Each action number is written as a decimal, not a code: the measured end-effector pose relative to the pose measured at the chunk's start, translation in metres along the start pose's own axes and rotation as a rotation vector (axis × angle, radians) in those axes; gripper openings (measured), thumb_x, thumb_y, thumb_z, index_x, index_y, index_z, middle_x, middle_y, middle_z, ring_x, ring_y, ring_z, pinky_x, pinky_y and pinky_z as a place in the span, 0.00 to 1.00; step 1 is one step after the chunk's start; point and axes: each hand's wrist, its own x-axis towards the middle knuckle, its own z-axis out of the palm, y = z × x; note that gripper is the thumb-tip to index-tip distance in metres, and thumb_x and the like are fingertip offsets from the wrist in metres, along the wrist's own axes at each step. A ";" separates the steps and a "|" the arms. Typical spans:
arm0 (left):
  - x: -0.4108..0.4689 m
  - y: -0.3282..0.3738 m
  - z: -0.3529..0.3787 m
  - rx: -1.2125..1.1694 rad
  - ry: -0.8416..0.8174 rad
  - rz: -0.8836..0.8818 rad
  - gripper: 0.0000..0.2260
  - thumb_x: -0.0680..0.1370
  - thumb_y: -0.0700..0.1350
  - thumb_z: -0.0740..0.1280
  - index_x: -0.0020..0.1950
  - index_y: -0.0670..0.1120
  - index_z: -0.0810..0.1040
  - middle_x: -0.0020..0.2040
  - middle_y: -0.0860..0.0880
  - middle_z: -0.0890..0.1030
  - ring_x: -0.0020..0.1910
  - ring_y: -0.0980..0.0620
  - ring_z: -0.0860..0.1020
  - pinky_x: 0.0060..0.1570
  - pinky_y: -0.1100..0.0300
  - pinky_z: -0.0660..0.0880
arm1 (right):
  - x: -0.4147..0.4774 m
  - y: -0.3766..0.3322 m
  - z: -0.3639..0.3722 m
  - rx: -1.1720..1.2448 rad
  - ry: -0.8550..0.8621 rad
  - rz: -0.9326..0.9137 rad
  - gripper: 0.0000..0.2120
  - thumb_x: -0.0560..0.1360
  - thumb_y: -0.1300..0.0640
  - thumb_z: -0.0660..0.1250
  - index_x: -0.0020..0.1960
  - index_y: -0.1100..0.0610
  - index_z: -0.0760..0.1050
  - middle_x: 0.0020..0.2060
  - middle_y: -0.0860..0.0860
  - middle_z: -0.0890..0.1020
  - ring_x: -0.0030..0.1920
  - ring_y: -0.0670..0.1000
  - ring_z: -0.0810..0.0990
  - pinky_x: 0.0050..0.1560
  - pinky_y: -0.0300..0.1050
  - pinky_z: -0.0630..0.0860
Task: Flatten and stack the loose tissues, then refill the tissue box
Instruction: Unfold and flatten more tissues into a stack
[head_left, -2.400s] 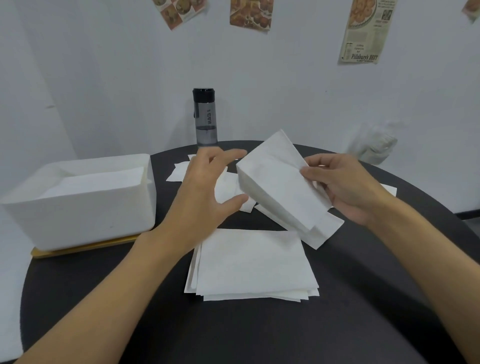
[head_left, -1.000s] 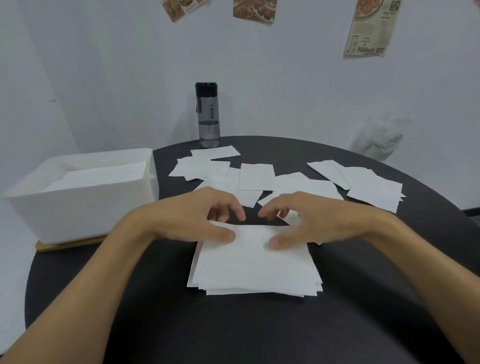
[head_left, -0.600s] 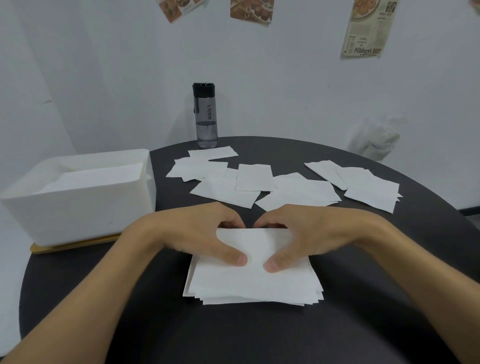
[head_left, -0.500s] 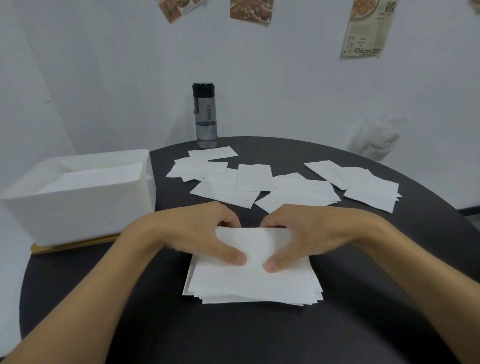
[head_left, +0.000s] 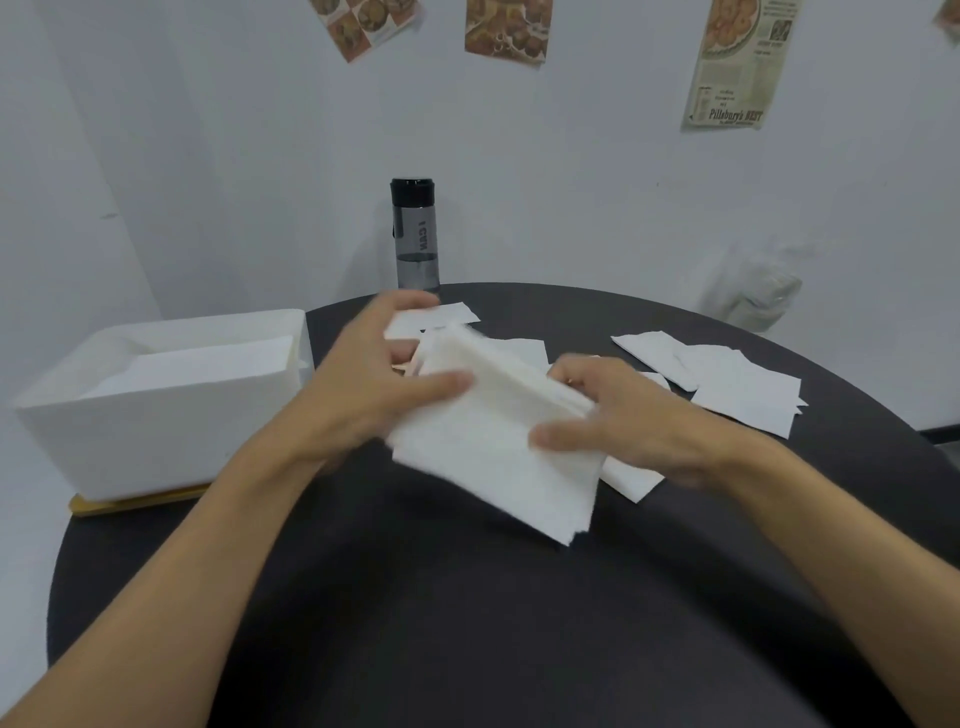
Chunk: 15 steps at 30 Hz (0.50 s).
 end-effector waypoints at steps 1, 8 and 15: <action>0.001 0.001 0.002 -0.190 0.081 -0.010 0.35 0.65 0.43 0.82 0.67 0.57 0.70 0.51 0.48 0.86 0.48 0.50 0.85 0.46 0.53 0.82 | 0.001 -0.001 0.001 0.134 0.098 -0.022 0.13 0.72 0.59 0.76 0.51 0.56 0.74 0.46 0.51 0.82 0.42 0.44 0.81 0.42 0.40 0.77; -0.003 0.004 0.034 -0.543 0.140 -0.014 0.25 0.74 0.39 0.74 0.69 0.43 0.72 0.57 0.45 0.85 0.57 0.46 0.84 0.59 0.44 0.80 | 0.007 -0.001 0.024 0.493 0.230 -0.128 0.26 0.71 0.57 0.74 0.68 0.55 0.71 0.59 0.50 0.82 0.59 0.52 0.82 0.57 0.53 0.80; -0.009 0.002 0.045 -0.195 0.251 0.136 0.18 0.77 0.42 0.72 0.65 0.51 0.73 0.59 0.54 0.82 0.57 0.55 0.82 0.54 0.50 0.82 | 0.006 -0.001 0.032 0.333 0.255 -0.089 0.19 0.76 0.61 0.72 0.64 0.51 0.71 0.57 0.46 0.82 0.57 0.46 0.82 0.58 0.51 0.80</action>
